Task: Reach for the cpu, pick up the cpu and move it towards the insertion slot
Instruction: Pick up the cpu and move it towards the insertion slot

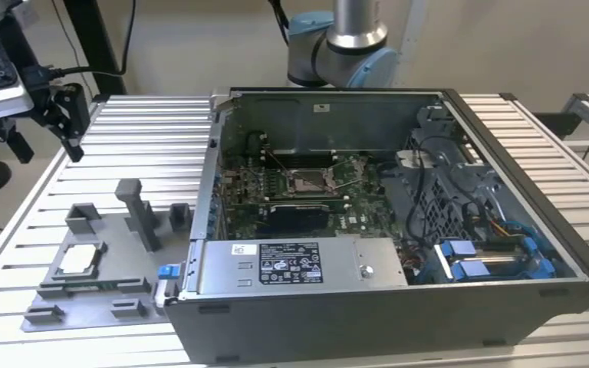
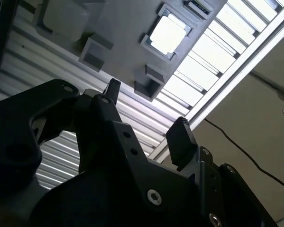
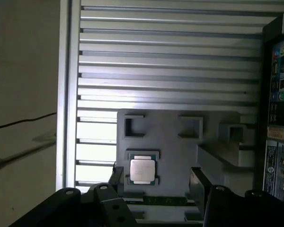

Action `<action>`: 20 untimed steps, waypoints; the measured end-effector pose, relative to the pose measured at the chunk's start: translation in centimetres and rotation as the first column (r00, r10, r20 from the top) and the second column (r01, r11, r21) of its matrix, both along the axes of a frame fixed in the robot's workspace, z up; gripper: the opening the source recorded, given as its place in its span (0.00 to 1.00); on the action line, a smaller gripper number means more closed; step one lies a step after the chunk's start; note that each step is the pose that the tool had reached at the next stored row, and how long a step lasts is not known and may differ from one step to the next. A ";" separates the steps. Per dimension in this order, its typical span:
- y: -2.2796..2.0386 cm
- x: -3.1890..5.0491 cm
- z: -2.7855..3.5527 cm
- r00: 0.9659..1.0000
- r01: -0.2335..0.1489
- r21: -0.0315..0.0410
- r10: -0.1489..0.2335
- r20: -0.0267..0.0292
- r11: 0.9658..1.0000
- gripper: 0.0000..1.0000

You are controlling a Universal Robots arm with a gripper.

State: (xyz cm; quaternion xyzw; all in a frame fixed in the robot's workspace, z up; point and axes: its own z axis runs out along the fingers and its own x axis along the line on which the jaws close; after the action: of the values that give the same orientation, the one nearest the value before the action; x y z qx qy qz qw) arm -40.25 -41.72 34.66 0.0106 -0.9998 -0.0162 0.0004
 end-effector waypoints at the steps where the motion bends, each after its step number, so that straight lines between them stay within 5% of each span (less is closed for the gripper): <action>1: 0.00 -0.03 -0.19 1.000 0.000 -0.001 0.000 0.000 1.000 1.00; 20: -0.04 -0.49 -3.21 1.000 0.000 -0.004 0.000 0.000 1.000 1.00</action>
State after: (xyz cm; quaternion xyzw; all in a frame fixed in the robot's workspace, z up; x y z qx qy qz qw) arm -40.74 -41.76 31.45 0.0105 -0.9998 -0.0141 0.0004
